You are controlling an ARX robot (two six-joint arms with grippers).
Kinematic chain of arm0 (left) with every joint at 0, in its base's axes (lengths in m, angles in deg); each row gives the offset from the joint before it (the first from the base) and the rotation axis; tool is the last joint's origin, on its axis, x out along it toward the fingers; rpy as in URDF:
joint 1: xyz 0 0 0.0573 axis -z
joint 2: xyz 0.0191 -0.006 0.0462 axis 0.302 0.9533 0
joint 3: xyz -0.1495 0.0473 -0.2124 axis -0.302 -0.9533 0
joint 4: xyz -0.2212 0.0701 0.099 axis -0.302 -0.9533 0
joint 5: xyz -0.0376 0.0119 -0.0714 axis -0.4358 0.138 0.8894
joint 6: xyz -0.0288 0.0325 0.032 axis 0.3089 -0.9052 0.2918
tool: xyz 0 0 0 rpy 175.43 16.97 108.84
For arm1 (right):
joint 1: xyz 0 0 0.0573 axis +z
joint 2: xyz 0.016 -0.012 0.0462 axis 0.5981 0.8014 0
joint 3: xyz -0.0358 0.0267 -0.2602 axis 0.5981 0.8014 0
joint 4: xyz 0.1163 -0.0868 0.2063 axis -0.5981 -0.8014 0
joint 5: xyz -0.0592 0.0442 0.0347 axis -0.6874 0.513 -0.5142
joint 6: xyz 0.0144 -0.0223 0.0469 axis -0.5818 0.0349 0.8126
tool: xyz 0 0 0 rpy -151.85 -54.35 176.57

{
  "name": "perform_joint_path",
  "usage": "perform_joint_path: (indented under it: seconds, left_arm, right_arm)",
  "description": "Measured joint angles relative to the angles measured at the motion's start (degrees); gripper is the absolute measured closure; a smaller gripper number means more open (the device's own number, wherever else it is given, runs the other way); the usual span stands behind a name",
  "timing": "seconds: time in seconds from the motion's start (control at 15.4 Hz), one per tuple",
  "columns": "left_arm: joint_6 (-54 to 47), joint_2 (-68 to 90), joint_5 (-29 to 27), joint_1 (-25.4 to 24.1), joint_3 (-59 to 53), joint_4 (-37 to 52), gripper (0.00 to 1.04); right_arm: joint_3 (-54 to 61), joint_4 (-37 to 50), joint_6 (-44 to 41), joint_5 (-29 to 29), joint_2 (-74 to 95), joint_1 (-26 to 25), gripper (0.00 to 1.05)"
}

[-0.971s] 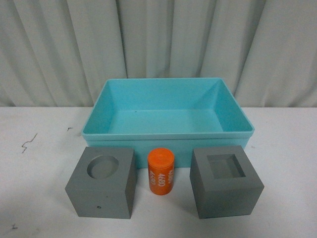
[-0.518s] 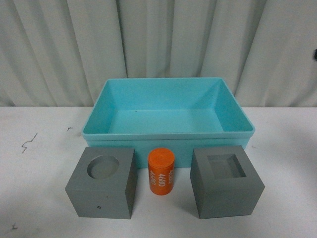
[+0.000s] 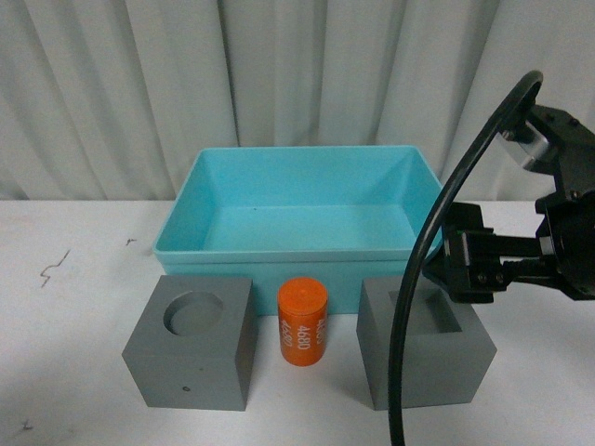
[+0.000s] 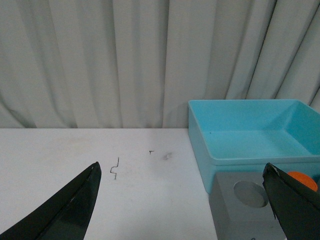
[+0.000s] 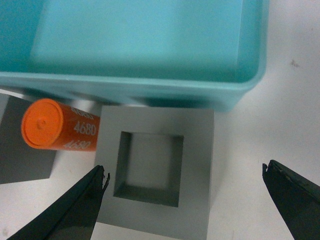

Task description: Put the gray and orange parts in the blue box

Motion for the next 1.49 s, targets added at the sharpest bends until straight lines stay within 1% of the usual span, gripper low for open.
perform_joint_path:
  seconds: [0.39,0.65,0.78,1.04,1.1,1.36,1.49]
  left_arm:
    - [0.0,0.0,0.0,0.0,0.0,0.0,0.07]
    - [0.0,0.0,0.0,0.0,0.0,0.0,0.07]
    - [0.0,0.0,0.0,0.0,0.0,0.0,0.07]
    - [0.0,0.0,0.0,0.0,0.0,0.0,0.07]
    - [0.0,0.0,0.0,0.0,0.0,0.0,0.07]
    - [0.0,0.0,0.0,0.0,0.0,0.0,0.07]
    - [0.0,0.0,0.0,0.0,0.0,0.0,0.07]
  right_arm:
    - [-0.5,3.2,3.4,0.8,7.6,-2.3,0.06]
    - [-4.0,2.7,5.2,2.6,10.8,-1.7,0.06]
    - [-4.2,2.2,5.9,2.7,12.3,-0.5,0.06]
    - [-4.2,3.2,7.4,2.1,13.7,-0.3,0.06]
    - [-4.2,3.3,7.7,1.8,13.7,-0.3,0.09]
    - [-4.5,3.7,7.9,1.8,13.6,-0.4,0.53]
    - [-4.5,3.3,7.9,1.1,12.8,-0.6,0.71]
